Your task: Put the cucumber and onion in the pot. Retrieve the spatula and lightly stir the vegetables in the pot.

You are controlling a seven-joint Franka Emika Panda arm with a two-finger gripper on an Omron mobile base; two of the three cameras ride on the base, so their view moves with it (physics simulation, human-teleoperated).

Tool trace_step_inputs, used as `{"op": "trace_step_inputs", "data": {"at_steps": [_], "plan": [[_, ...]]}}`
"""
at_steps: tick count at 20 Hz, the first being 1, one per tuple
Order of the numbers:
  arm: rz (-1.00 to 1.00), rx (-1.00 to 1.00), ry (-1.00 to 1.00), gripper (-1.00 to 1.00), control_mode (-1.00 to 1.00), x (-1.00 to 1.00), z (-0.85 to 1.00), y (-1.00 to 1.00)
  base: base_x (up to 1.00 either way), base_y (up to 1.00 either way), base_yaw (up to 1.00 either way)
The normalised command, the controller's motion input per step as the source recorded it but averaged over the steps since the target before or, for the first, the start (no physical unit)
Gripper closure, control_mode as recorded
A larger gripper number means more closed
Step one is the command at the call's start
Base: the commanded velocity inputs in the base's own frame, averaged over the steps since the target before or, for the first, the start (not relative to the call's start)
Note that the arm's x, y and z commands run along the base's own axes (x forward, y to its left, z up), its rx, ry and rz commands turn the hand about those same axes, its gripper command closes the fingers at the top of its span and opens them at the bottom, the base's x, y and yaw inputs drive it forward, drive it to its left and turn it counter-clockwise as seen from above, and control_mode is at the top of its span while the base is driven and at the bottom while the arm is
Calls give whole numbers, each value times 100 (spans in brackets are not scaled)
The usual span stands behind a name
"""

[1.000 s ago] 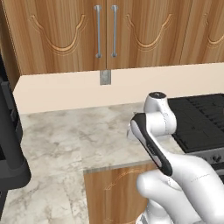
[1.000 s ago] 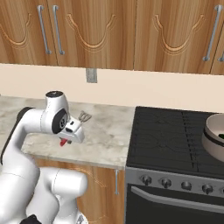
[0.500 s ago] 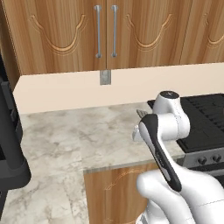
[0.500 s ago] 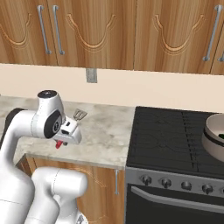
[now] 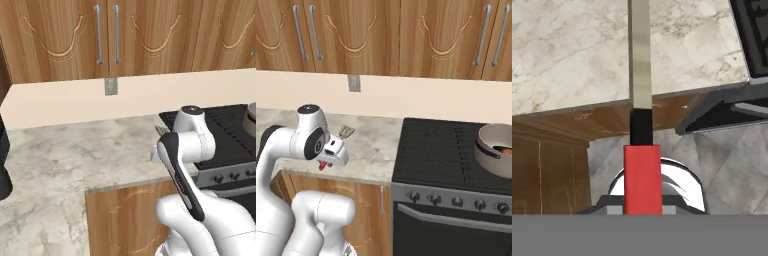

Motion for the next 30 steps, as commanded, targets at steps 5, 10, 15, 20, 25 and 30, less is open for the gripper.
{"op": "trace_step_inputs", "data": {"at_steps": [5, 10, 15, 20, 25, 30], "plan": [[0, 0, 0, 100, 100, 0, 0, 0, -54, -100, -17], [0, 0, 0, 100, 100, 0, 0, 0, 1, -100, -2], [0, 0, 0, 100, 100, 0, 0, 0, 18, -100, 7], [0, 0, 0, 100, 100, 0, 0, 0, 37, -87, 5], [0, 0, 0, 100, 100, 0, 0, 0, 55, -25, 10], [0, 0, 0, 100, 100, 0, 0, 0, 38, -24, 9]]}}
